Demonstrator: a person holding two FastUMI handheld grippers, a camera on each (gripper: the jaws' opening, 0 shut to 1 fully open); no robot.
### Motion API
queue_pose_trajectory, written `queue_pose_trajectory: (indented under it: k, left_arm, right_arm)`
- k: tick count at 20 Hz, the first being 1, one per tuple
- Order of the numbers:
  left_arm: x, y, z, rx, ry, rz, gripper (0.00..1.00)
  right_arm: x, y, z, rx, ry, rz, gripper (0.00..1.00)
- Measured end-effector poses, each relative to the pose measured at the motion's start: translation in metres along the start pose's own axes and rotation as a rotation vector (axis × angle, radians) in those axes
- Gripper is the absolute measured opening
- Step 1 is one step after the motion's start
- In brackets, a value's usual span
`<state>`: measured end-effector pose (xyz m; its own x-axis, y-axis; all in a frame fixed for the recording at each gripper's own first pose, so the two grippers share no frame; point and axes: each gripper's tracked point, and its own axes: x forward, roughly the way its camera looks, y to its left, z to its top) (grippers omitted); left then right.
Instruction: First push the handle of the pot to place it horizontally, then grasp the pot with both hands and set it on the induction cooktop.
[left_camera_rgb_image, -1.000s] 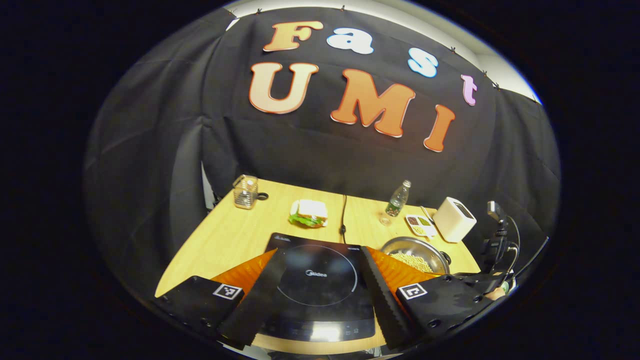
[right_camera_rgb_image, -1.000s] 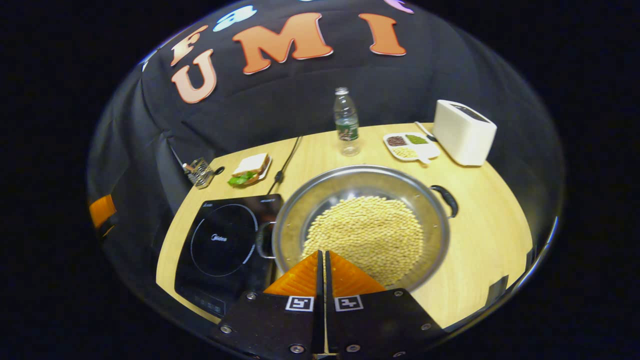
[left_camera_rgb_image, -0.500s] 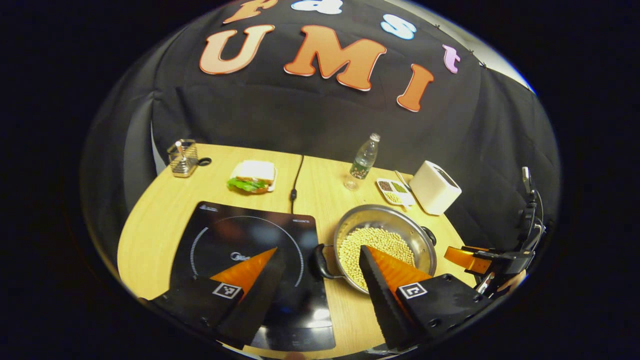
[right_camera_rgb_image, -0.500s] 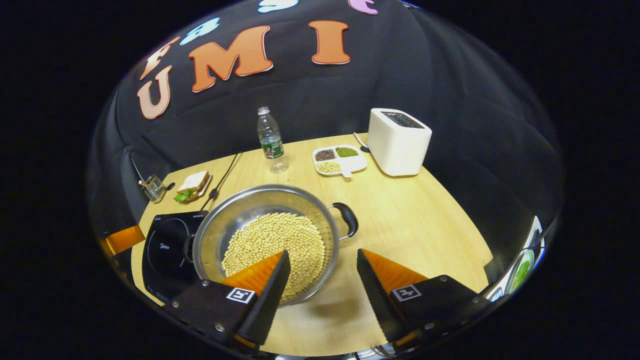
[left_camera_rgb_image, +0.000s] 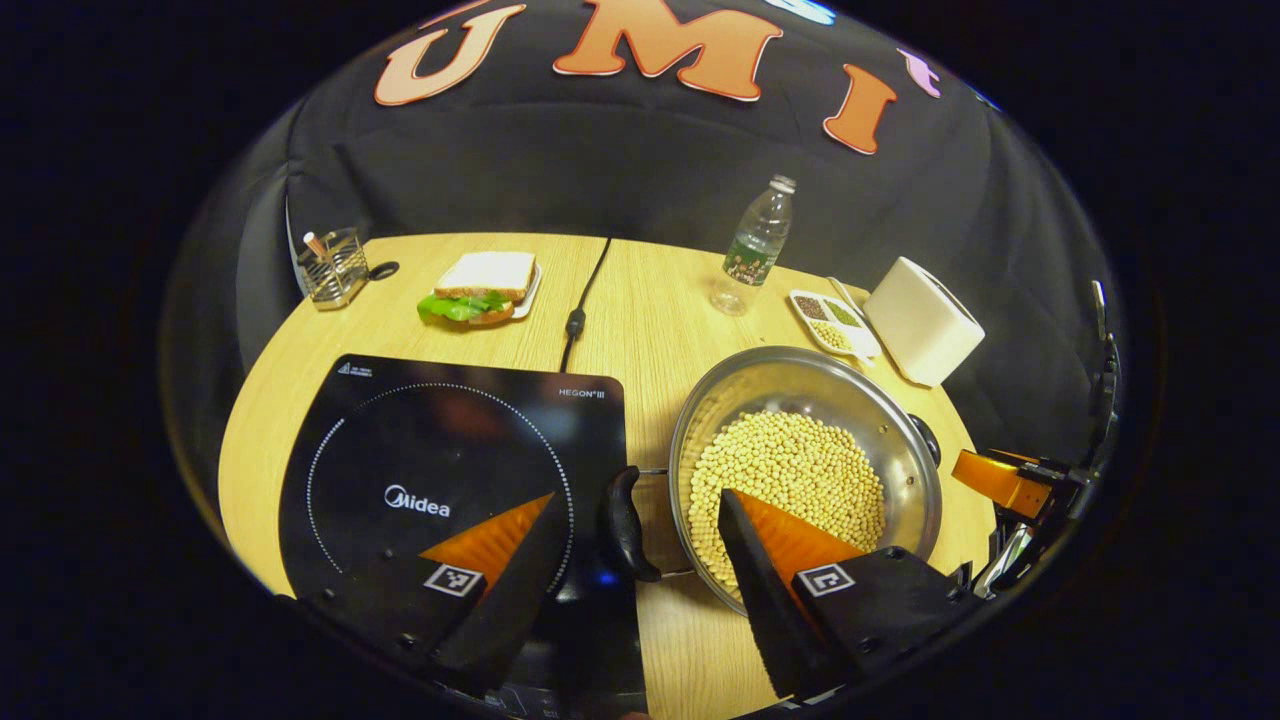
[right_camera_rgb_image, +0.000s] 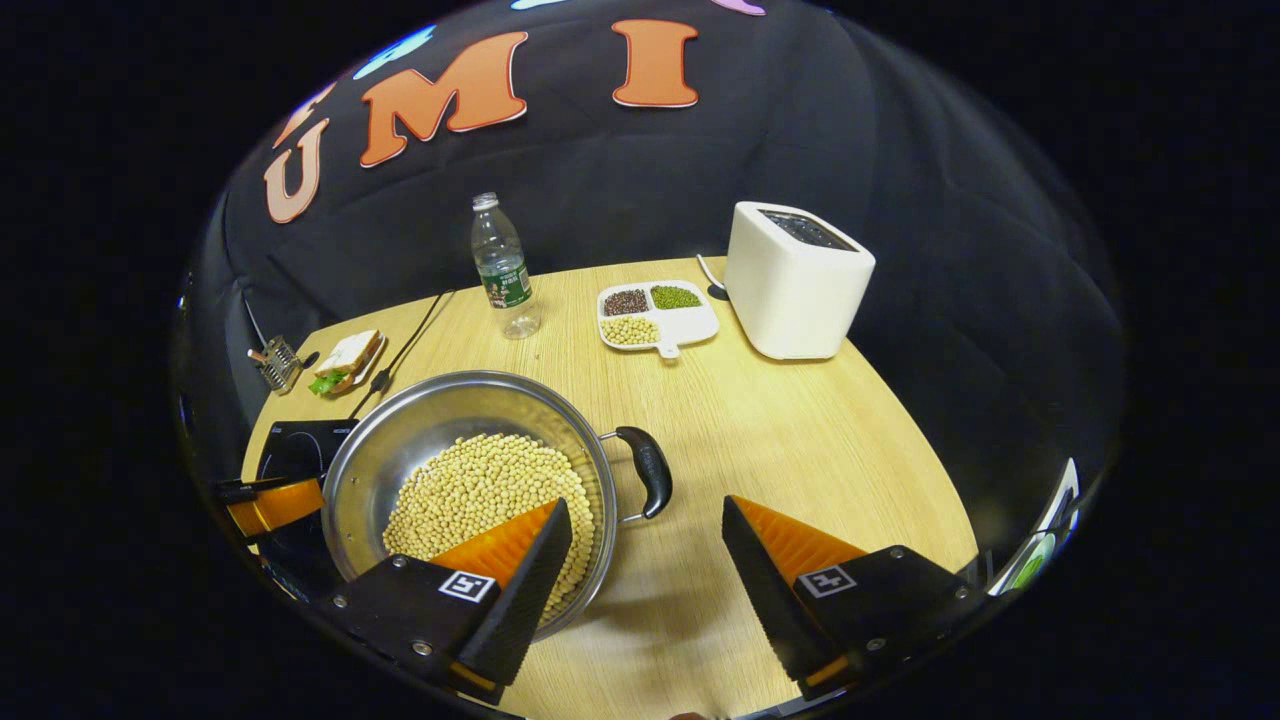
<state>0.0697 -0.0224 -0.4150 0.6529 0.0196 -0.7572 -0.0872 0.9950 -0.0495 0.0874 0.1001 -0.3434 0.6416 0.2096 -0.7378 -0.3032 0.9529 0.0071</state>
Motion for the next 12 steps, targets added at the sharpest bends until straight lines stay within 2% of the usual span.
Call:
queue_pose_trajectory:
  k: [9,11,12]
  left_arm:
    - [0.014,0.001,-0.007,0.017,0.063,0.029,0.97]
    - [0.016,0.004,-0.007,0.008,0.077,0.038,0.97]
    - [0.016,0.006,-0.009,0.007,0.084,0.041,0.97]
  right_arm:
    - [0.06,0.011,-0.006,-0.027,0.099,0.039,0.94]
    - [0.064,0.012,-0.008,-0.024,0.11,0.046,0.9]
    - [0.065,0.013,-0.009,-0.013,0.119,0.053,0.84]
